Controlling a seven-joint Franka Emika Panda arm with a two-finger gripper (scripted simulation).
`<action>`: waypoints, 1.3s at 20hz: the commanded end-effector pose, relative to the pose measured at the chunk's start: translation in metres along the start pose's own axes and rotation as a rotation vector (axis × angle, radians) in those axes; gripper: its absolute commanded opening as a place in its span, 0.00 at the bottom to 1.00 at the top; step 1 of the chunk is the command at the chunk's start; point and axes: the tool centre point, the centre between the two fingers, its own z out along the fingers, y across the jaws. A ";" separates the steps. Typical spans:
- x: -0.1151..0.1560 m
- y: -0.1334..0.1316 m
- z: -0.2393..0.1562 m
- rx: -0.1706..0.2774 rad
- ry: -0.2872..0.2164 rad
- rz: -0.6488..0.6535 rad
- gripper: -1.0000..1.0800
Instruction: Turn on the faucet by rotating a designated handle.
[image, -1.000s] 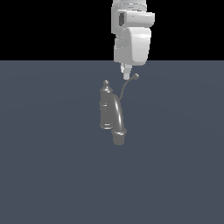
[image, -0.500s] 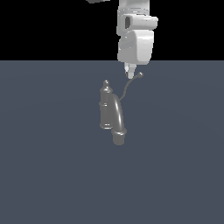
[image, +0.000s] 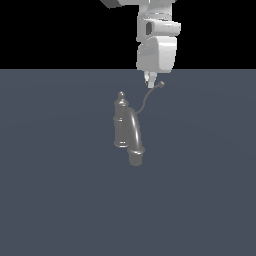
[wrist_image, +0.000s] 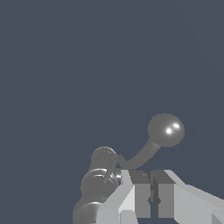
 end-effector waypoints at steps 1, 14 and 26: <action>0.001 -0.003 0.000 0.001 -0.001 0.002 0.00; 0.013 -0.038 0.001 -0.001 0.003 0.020 0.00; 0.023 -0.068 0.001 -0.002 0.006 0.035 0.00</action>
